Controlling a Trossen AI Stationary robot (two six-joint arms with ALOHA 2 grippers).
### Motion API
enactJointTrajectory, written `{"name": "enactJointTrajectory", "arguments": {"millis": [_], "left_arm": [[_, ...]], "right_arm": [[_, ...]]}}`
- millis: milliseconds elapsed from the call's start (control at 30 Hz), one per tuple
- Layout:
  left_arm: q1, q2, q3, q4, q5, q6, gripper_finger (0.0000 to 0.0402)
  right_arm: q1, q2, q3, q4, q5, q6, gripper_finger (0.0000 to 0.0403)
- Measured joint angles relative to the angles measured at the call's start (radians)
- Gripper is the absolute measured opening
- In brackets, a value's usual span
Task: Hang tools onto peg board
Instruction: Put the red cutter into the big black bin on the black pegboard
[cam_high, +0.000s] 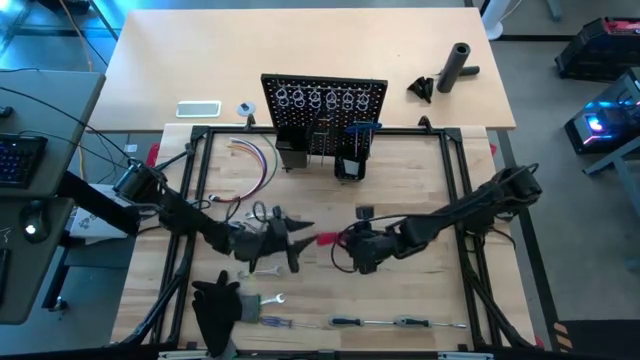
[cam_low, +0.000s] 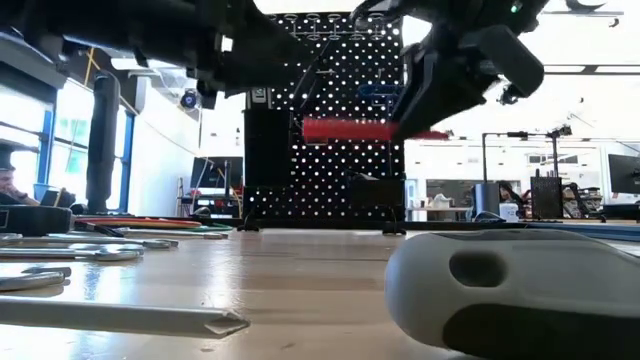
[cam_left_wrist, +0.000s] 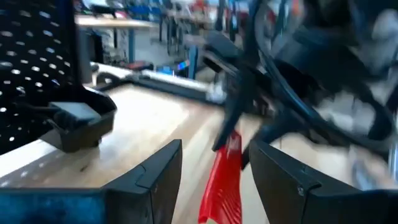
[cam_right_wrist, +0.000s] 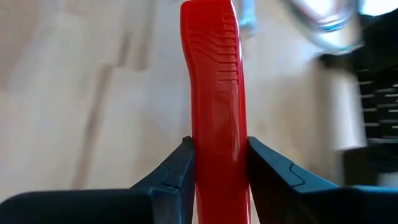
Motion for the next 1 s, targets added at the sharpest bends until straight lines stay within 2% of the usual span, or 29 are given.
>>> {"name": "enactJointTrajectory", "arguments": {"millis": [233,400,700,1000], "left_arm": [[0.052,0.0,-0.082,0.305,0.003,-0.042,0.0179],[0.078,0.0,-0.078,0.341,0.006,-0.047,0.0179],[0.128,0.0,-0.038,0.34,0.061,-0.039,0.0179],[0.147,0.0,-0.029,0.341,0.045,-0.015,0.0179]], "right_arm": [[0.059,-0.039,0.001,0.006,0.308,0.005,0.0105],[0.078,-0.041,0.001,0.045,0.448,0.006,0.0105],[0.076,-0.041,0.002,0.187,0.545,-0.081,0.0105],[0.075,-0.041,0.002,0.259,0.562,-0.145,0.0105]]}}
